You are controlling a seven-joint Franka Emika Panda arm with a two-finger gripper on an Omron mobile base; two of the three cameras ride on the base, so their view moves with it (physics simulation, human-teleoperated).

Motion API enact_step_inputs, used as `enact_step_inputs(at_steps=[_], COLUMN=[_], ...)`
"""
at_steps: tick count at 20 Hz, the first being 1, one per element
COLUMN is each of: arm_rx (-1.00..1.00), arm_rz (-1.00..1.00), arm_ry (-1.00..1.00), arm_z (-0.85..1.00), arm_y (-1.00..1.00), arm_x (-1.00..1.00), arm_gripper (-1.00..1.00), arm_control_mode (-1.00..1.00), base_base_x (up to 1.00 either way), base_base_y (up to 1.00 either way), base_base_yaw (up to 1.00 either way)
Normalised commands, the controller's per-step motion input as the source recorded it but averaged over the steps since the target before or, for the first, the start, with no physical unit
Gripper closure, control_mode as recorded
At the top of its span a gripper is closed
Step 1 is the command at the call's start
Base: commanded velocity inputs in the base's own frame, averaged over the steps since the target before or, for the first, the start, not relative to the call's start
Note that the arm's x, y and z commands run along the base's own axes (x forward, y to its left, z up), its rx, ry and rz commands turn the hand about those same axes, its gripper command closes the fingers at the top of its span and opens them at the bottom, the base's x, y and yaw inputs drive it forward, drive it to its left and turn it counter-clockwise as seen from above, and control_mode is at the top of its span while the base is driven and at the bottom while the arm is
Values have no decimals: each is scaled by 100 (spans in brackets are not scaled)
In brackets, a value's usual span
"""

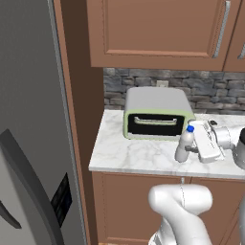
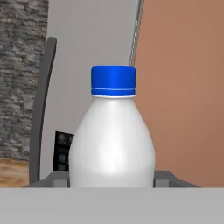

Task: Take the bottled waters from the counter and place them in the freezer to freeze. Close the freezer door after placing the bottles.

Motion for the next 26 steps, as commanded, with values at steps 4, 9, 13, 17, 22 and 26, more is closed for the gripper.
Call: enact_step_inputs(at_steps=[4,9,13,17,22,26], arm_rx=[16,3,0,-2,-9,-10], arm_rz=[0,0,0,0,0,0], arm_ry=[-15,-1,8,16,13,10], arm_z=[0,0,0,5,18,16], arm_y=[0,0,0,0,3,6], arm_x=[-33,-5,0,0,0,0], arm_gripper=[100,100,100,100,100,100], arm_control_mode=[-100,-100,-100,-100,-100,-100], base_base_x=[0,0,0,0,0,0], base_base_y=[0,0,0,0,0,0], base_base_yaw=[0,0,0,0,0,0])
